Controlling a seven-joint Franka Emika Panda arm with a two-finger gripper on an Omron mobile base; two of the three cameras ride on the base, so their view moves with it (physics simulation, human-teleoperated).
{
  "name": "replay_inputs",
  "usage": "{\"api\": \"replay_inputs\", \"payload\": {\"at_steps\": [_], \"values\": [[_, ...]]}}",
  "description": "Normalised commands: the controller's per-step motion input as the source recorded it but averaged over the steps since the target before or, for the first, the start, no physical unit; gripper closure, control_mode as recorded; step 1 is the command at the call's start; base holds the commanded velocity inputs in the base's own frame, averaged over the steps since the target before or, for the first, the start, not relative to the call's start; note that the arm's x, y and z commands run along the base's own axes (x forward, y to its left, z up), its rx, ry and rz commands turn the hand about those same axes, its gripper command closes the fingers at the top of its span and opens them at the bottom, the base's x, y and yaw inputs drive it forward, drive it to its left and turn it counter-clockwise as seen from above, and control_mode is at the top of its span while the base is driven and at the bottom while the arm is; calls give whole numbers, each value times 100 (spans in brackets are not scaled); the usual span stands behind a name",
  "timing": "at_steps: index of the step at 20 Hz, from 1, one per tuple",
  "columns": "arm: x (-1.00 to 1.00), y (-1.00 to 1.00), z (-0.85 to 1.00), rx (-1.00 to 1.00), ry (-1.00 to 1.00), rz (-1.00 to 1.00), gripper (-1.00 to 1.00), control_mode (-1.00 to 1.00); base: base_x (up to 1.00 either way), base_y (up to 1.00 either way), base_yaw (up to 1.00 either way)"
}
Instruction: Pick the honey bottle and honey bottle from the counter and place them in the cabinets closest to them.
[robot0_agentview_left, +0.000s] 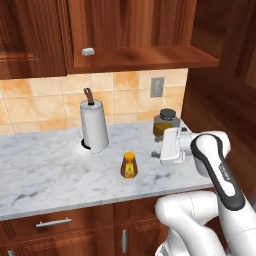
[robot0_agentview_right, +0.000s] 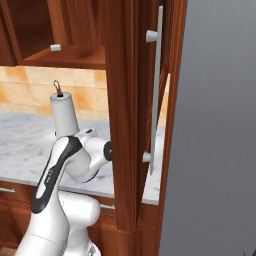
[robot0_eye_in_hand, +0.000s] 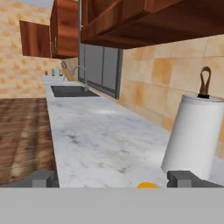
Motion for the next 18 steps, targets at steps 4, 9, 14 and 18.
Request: {"api": "replay_inputs", "payload": {"at_steps": [4,9,14,18], "values": [[0,3,-47,0,4,0,-100,-100,0,0,0],[0,12,-35,3,0,2,-100,-100,0,0,0],[0,21,-25,2,0,1,-100,-100,0,0,0],[0,25,-40,3,0,0,-100,-100,0,0,0]]}}
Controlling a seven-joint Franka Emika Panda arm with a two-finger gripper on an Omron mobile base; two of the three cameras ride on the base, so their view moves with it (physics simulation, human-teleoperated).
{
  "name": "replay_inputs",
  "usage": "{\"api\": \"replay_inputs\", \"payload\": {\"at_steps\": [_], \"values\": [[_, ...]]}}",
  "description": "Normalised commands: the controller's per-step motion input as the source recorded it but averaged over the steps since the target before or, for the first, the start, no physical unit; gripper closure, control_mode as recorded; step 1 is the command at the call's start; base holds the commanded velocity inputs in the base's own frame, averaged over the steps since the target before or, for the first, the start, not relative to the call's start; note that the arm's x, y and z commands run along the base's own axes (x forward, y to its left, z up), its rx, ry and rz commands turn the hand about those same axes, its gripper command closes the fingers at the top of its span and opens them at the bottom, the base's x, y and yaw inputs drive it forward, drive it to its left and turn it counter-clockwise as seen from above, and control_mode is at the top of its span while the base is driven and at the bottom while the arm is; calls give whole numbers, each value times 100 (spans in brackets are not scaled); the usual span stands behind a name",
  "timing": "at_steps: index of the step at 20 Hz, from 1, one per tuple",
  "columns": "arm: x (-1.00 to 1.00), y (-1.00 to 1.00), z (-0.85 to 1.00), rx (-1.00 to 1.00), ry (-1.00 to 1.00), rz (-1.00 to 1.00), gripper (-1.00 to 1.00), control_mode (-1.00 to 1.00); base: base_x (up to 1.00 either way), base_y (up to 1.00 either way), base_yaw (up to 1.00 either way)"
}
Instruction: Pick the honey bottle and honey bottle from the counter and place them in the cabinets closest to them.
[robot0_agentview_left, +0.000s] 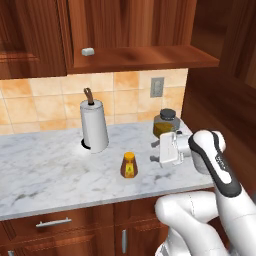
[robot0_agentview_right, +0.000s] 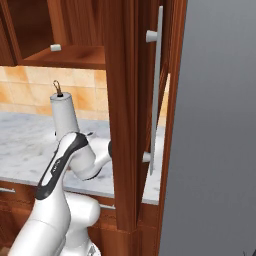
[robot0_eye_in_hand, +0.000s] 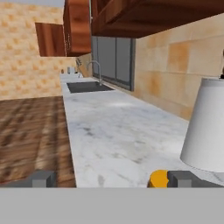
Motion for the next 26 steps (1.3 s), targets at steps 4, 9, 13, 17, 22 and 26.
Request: {"api": "replay_inputs", "payload": {"at_steps": [4,9,13,17,22,26], "values": [[0,16,-38,3,0,0,-100,-100,0,0,0],[0,11,-45,4,0,0,-100,-100,0,0,0],[0,16,-57,6,0,1,-100,-100,0,0,0],[0,27,-58,7,0,0,-100,-100,0,0,0],[0,29,-36,6,0,0,-100,-100,0,0,0],[-1,21,-24,5,0,0,-100,-100,0,0,0]]}}
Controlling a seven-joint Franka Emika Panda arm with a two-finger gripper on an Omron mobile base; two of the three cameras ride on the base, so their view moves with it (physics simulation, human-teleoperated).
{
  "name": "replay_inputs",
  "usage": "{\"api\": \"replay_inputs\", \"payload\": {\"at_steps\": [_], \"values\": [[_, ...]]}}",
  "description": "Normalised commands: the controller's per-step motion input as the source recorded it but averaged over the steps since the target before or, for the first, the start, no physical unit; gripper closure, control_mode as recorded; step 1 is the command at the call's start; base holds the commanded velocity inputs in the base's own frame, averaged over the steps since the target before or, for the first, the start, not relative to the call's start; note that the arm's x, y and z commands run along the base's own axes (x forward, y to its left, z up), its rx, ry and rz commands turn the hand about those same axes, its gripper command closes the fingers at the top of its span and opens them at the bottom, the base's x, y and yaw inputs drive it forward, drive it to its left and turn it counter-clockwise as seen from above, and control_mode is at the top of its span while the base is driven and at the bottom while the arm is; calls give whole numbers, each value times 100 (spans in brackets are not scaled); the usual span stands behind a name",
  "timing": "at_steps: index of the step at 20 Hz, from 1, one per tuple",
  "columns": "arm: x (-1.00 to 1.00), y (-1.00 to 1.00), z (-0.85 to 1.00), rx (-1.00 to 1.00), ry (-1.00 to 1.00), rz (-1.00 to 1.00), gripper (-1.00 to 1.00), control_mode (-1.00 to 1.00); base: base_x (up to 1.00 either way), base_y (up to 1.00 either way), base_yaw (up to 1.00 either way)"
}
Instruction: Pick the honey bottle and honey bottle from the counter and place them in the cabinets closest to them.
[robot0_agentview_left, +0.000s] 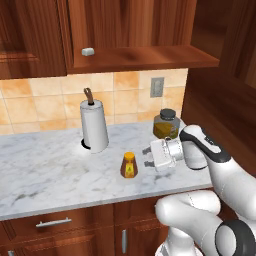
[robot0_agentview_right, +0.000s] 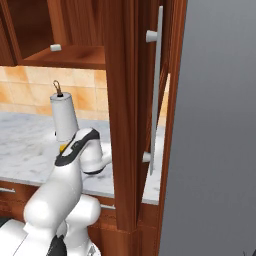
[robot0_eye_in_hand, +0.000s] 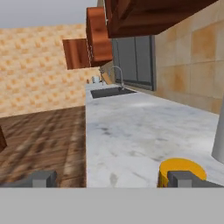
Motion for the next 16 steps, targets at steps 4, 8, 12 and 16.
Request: {"api": "replay_inputs", "payload": {"at_steps": [4,8,12,16], "values": [[-2,7,-24,3,0,0,-100,-100,0,0,0],[0,7,-24,3,0,0,-100,-100,0,0,0],[-2,10,-21,3,0,0,-100,-100,0,0,0],[-9,14,-16,3,0,0,-100,-100,0,0,0]]}}
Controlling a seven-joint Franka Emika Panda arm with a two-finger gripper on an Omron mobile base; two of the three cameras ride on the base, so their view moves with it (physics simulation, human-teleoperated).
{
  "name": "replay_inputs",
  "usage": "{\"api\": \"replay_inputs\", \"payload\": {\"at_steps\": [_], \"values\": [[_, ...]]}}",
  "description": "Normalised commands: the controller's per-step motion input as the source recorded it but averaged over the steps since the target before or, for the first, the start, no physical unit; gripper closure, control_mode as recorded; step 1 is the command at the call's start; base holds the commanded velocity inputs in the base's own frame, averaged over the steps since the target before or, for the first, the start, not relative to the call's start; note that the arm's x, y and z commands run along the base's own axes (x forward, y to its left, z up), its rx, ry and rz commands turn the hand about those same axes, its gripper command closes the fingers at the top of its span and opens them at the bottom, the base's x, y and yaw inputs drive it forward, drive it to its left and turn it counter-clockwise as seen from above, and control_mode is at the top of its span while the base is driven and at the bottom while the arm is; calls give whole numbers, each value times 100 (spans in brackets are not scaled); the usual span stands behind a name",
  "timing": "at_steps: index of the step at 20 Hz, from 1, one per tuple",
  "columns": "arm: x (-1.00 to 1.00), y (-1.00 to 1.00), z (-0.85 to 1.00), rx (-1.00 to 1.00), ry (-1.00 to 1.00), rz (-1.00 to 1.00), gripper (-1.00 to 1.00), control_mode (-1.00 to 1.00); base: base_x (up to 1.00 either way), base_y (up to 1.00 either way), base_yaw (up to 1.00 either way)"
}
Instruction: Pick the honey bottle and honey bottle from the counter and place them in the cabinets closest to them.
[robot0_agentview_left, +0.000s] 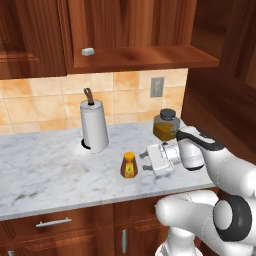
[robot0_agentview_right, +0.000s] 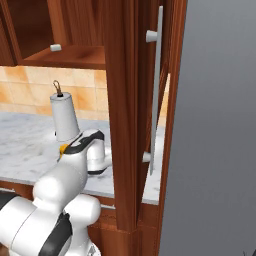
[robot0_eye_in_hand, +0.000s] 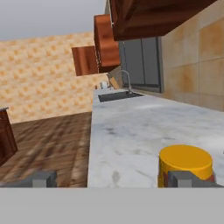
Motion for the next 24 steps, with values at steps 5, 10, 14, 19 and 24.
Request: {"api": "replay_inputs", "payload": {"at_steps": [5,10,14,19,24], "values": [[-8,17,-12,3,0,0,-100,-100,0,0,0],[0,11,-14,1,0,0,-100,-100,0,0,0],[0,8,-21,0,0,0,-100,-100,0,0,0],[1,2,-16,0,0,0,-100,-100,0,0,0],[1,-5,-1,3,0,-1,-100,-100,0,0,0]]}}
